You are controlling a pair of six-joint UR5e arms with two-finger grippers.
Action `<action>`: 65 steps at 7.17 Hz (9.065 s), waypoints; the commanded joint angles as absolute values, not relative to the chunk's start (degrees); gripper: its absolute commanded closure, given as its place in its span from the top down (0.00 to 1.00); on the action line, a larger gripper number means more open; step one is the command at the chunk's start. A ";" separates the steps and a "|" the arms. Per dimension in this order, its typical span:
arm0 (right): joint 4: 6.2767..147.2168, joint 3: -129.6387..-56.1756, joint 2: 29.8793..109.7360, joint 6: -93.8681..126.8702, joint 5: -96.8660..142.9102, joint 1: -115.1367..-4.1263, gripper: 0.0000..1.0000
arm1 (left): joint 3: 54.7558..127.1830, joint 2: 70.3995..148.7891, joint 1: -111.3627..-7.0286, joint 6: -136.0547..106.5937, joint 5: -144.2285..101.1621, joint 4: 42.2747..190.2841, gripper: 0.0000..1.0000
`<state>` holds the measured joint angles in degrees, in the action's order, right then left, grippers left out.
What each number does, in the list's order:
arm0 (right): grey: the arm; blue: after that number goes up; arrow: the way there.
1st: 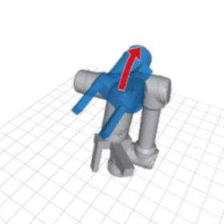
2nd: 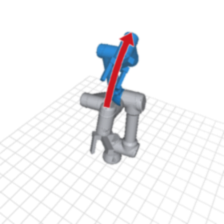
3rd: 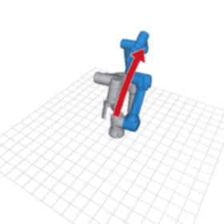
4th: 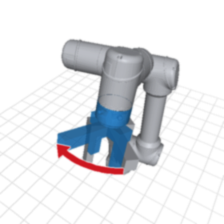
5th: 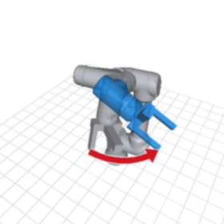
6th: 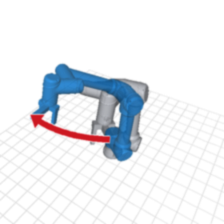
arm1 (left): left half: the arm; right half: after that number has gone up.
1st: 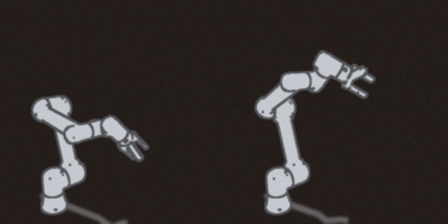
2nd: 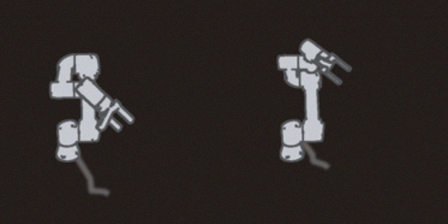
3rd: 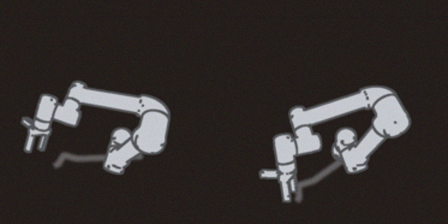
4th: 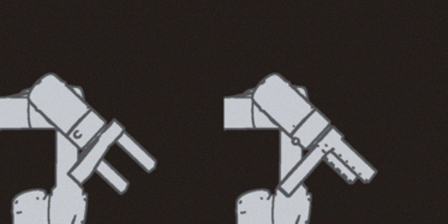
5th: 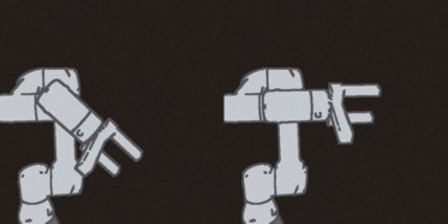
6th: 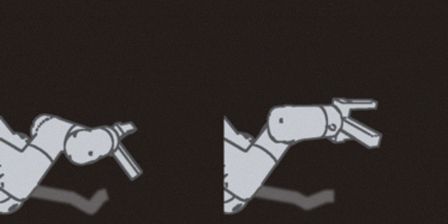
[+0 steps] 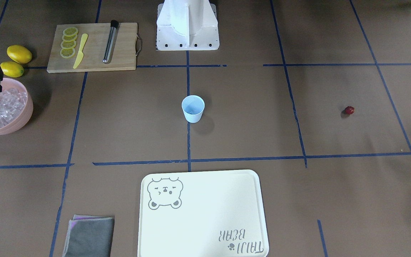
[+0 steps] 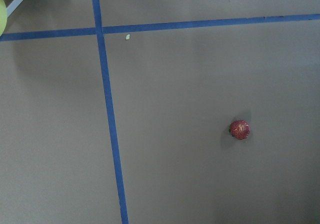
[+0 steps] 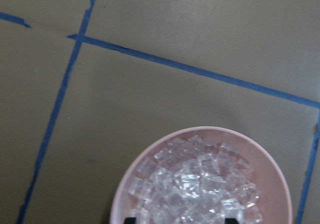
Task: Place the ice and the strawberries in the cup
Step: 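Lower the right gripper into the bowl and grasp another ice cube, then carry the ice cube with the right gripper over the cup, then open the right gripper to release the ice cube into the cup, then return the right gripper to the pink ice bowl, then lower the right gripper into the bowl and grasp a third ice cube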
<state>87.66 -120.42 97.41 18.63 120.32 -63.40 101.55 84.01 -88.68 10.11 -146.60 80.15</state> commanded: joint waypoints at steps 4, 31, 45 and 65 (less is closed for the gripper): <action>76.20 -107.58 98.53 7.91 123.66 -65.21 0.67 | 102.66 83.94 -88.68 10.02 -146.69 80.07 1.00; 82.53 -123.40 92.86 30.91 128.02 -63.20 0.00 | 103.54 83.85 -88.68 10.02 -146.87 79.98 1.00; 83.76 -95.98 46.93 87.02 103.45 -27.16 0.39 | 104.77 83.85 -88.68 10.02 -146.87 80.07 1.00; 71.56 -106.01 96.16 14.85 120.76 -60.21 0.97 | 106.08 82.53 -88.68 9.93 -146.87 79.98 1.00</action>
<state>75.13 -108.74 96.45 14.66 120.75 -60.26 106.03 82.53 -88.70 9.93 -146.86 79.98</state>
